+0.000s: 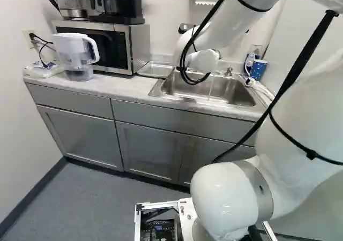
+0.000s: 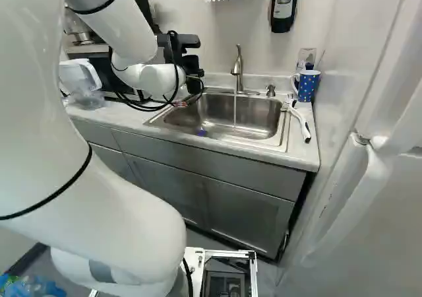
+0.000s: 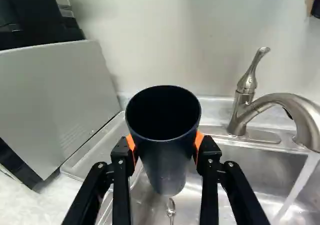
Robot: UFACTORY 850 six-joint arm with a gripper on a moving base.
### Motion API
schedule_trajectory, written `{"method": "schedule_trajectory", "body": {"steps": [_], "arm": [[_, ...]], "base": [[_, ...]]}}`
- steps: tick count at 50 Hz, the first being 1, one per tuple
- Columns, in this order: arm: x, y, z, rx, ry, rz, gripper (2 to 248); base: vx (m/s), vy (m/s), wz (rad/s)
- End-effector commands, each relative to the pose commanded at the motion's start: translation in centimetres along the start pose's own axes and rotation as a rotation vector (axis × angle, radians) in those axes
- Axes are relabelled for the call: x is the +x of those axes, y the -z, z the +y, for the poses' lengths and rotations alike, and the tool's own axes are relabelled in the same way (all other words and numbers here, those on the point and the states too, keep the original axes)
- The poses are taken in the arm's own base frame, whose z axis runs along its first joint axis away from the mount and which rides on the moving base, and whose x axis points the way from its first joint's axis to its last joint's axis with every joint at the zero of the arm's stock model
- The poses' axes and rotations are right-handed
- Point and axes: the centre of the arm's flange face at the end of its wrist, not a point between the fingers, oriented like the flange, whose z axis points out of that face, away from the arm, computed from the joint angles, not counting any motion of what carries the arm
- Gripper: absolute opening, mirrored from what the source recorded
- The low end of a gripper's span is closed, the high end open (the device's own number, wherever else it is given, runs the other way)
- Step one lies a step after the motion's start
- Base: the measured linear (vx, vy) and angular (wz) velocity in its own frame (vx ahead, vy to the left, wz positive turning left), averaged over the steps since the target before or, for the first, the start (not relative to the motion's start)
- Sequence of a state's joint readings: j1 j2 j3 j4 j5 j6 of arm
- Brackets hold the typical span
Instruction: Rinse the cup and place it in the tray
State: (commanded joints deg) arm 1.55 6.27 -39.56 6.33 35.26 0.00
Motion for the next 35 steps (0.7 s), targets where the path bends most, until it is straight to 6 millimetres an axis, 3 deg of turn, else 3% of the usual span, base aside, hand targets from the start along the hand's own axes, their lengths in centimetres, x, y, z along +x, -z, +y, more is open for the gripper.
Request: {"method": "schedule_trajectory", "body": {"steps": [19, 35], "arm": [[-0.9, -0.4, 2.7, -0.059, -0.008, -0.021, 124], [-2.6, -0.3, 3.5, -0.075, -0.009, -0.055, 124]], "base": [[0.000, 0.000, 0.000], [0.000, 0.000, 0.000]]}}
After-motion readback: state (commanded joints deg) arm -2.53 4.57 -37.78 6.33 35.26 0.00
